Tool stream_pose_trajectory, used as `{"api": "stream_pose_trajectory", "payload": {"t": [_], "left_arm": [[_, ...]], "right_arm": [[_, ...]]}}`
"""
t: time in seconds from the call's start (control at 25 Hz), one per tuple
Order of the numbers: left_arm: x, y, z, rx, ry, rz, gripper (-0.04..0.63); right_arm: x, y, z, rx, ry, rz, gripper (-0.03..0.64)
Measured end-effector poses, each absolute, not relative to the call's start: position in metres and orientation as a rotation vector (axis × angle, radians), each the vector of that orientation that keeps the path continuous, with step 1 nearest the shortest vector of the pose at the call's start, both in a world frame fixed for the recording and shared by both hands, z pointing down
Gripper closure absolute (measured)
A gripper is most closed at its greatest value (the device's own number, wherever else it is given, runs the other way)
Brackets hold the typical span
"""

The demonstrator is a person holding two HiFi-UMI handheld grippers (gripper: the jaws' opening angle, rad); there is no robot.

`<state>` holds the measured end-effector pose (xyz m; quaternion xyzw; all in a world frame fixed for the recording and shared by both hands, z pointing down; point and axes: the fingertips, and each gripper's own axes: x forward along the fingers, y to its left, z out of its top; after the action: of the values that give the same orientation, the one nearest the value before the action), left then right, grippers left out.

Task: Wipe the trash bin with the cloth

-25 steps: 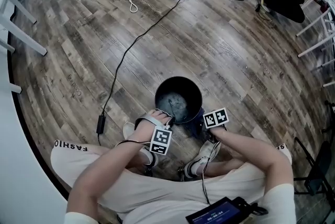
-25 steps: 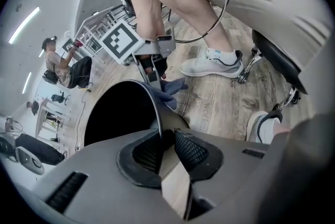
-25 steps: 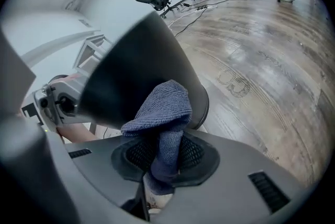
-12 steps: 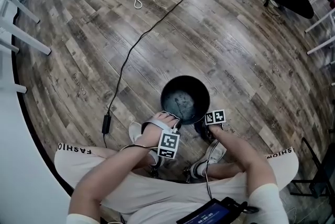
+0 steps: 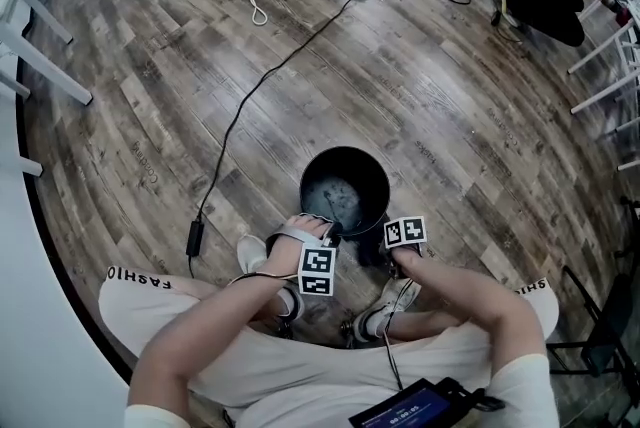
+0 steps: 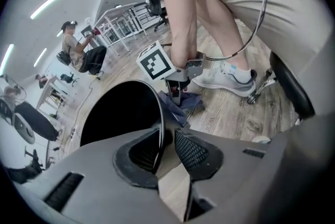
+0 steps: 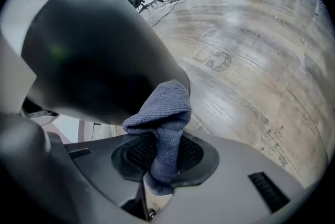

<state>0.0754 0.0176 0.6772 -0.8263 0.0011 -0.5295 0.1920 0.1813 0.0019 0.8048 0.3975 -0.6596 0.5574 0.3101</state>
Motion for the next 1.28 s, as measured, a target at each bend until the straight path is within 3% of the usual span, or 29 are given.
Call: {"api": "stream_pose_trajectory", "payload": {"t": [0.24, 0.56, 1.28], "left_arm": [[0.056, 0.014, 0.679, -2.268, -0.091, -1.523, 0.436], [0.049, 0.006, 0.685, -2.128, -0.093, -1.517, 0.479], [0.072, 0.016, 0.68, -2.167, -0.054, -1.496, 0.514]], "right_arm": [[0.175, 0.019, 0.719, 1.027, -1.789, 1.508, 0.534], [0.158, 0.022, 0.66, 1.016, -1.907, 1.53, 0.534], [0.172, -0.02, 0.787, 0.951, -1.914, 1.446, 0.534]]}}
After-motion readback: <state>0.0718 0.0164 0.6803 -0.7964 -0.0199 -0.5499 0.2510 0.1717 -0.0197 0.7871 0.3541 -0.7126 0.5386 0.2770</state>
